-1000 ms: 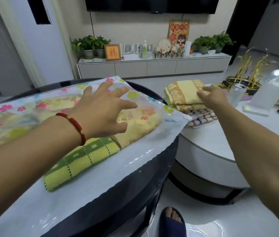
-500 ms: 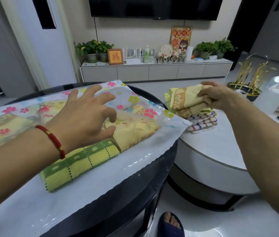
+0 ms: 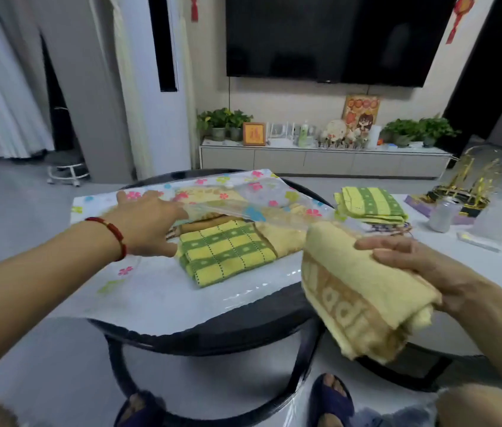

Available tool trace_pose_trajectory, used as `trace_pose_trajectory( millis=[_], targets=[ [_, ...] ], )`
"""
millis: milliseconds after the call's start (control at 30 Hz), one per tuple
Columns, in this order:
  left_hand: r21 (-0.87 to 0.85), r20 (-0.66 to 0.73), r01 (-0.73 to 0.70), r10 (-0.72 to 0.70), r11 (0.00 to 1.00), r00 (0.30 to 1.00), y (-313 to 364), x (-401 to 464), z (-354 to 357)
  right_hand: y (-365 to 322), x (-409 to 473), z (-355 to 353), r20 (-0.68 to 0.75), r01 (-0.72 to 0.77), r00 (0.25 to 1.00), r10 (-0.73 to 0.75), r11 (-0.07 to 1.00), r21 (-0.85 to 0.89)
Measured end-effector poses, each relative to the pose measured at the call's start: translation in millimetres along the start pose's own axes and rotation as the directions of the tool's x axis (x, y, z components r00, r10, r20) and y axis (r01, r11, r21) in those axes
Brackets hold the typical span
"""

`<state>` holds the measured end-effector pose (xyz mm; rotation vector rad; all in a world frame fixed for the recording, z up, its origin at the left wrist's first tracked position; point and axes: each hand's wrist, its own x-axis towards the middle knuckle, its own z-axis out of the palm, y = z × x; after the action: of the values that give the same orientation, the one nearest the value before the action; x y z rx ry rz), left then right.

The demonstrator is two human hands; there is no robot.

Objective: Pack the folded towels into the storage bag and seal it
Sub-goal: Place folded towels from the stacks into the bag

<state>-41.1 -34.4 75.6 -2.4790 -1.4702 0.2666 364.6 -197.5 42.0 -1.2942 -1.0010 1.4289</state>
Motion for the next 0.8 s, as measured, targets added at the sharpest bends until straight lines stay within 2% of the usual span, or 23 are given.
trace_pose_trajectory(
  millis=[67, 133, 200, 267, 300, 367, 467, 600, 667, 700, 733, 767, 800],
  targets=[
    [-0.068, 0.035, -0.025, 0.028, 0.997, 0.999, -6.6, -6.8, -12.3, 17.4, 21.5, 67.9, 0.127, -0.002, 0.992, 0.006, 0.999, -0.032],
    [-0.105, 0.050, -0.045, 0.050, 0.993, 0.998, -6.3, -10.3, -30.1, 30.5, 54.7, 133.2, 0.197, 0.035, 0.980, -0.040, 0.999, 0.025],
    [-0.082, 0.039, -0.082, 0.086, 0.993, 0.996, -5.9, -11.4, -45.8, 42.7, 92.6, 194.3, 0.133, 0.092, 0.984, -0.119, 0.977, 0.193],
    [-0.092, 0.039, -0.037, 0.041, 0.995, 0.998, -9.8, -11.8, -57.8, 56.2, 127.0, 250.7, 0.015, 0.119, 0.991, -0.136, 0.908, 0.401],
    [-0.112, 0.050, 0.000, 0.006, 0.994, 0.999, -12.2, -12.1, -61.9, 65.4, 140.6, 275.4, -0.008, 0.091, 0.995, -0.099, 0.887, 0.452],
    [-0.126, 0.073, 0.026, -0.017, 0.992, 0.997, -15.4, -12.4, -65.5, 87.6, 159.3, 313.8, 0.025, -0.044, 0.999, 0.037, 0.892, 0.449],
    [-0.110, 0.103, 0.003, 0.009, 0.994, 0.995, -12.7, -12.3, -63.2, 111.8, 171.9, 344.8, 0.149, -0.240, 0.968, 0.201, 0.916, 0.323],
    [-0.128, 0.116, -0.015, 0.030, 0.992, 0.993, -5.0, -13.6, -53.7, 115.9, 179.5, 348.6, 0.210, -0.245, 0.957, 0.200, 0.946, 0.212],
    [-0.130, 0.091, -0.036, 0.048, 0.991, 0.995, -2.6, -12.3, -47.0, 113.1, 175.5, 337.9, 0.235, -0.154, 0.961, 0.147, 0.988, 0.012],
    [-0.122, 0.074, -0.046, 0.055, 0.991, 0.996, -2.3, -10.6, -42.9, 113.6, 175.0, 330.0, 0.197, -0.052, 0.977, 0.085, 0.985, -0.167],
    [-0.120, 0.063, -0.050, 0.058, 0.992, 0.996, -2.1, -8.2, -38.8, 115.7, 175.6, 320.5, 0.137, 0.072, 0.990, -0.022, 0.926, -0.370],
    [-0.118, 0.060, -0.052, 0.059, 0.992, 0.996, -0.3, -6.1, -35.7, 117.7, 174.7, 310.1, 0.087, 0.177, 0.984, -0.155, 0.810, -0.560],
    [-0.110, 0.052, -0.057, 0.063, 0.992, 0.997, 2.1, -3.1, -33.1, 118.5, 172.4, 301.5, 0.095, 0.241, 0.965, -0.244, 0.685, -0.687]
  ],
)
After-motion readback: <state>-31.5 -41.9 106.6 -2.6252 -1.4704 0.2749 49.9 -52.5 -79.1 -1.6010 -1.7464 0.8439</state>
